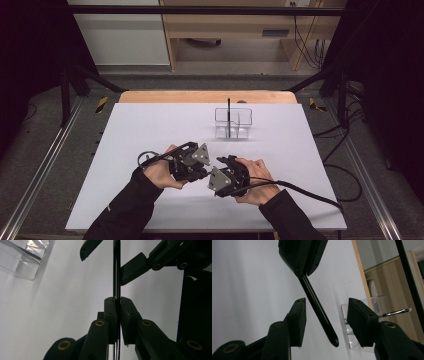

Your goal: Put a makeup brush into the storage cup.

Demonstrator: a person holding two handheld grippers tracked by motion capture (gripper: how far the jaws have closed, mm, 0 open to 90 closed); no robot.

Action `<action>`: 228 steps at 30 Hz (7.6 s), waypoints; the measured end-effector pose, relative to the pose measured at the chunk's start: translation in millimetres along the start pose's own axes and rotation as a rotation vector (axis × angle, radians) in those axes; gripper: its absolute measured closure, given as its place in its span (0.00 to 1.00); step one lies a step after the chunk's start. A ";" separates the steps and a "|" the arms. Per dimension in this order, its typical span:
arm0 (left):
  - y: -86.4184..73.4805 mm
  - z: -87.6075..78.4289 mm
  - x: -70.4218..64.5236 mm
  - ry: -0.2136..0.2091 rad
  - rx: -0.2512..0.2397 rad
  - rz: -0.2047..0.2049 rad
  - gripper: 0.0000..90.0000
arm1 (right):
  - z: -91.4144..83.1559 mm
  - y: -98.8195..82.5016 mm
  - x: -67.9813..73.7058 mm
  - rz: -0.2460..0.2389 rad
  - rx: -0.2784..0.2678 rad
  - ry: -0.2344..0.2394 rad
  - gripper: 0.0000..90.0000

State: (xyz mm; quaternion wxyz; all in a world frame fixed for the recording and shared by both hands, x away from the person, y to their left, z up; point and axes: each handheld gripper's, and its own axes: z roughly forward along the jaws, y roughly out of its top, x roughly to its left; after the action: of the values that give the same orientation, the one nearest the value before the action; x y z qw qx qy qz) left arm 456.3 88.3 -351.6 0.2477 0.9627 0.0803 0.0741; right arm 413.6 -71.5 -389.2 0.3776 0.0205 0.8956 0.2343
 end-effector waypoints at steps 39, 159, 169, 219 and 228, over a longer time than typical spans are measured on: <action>0.2 2.1 0.5 -0.022 0.019 -0.001 0.92 | 2.1 4.7 5.7 -0.140 0.001 0.092 0.89; -94.2 7.0 8.9 0.340 -0.642 -0.573 0.25 | 24.1 -55.9 -16.8 0.569 -0.150 0.080 0.93; -89.1 5.4 8.2 0.351 -0.700 -0.603 0.22 | 25.6 -54.9 -16.6 0.601 -0.179 0.088 0.93; -62.2 26.3 10.5 0.238 -0.936 -0.741 0.30 | 27.6 -47.3 -15.3 0.726 -0.302 0.134 0.93; -57.9 31.7 10.1 0.192 -0.941 -0.744 0.44 | 26.7 -46.7 -14.9 0.730 -0.315 0.138 0.93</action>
State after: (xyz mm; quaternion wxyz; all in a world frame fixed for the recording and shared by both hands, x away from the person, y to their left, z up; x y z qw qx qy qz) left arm 465.1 125.6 -406.3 0.6477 0.6462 0.3919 0.0968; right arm 449.1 -105.5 -415.8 0.2071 0.2634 0.8057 0.4884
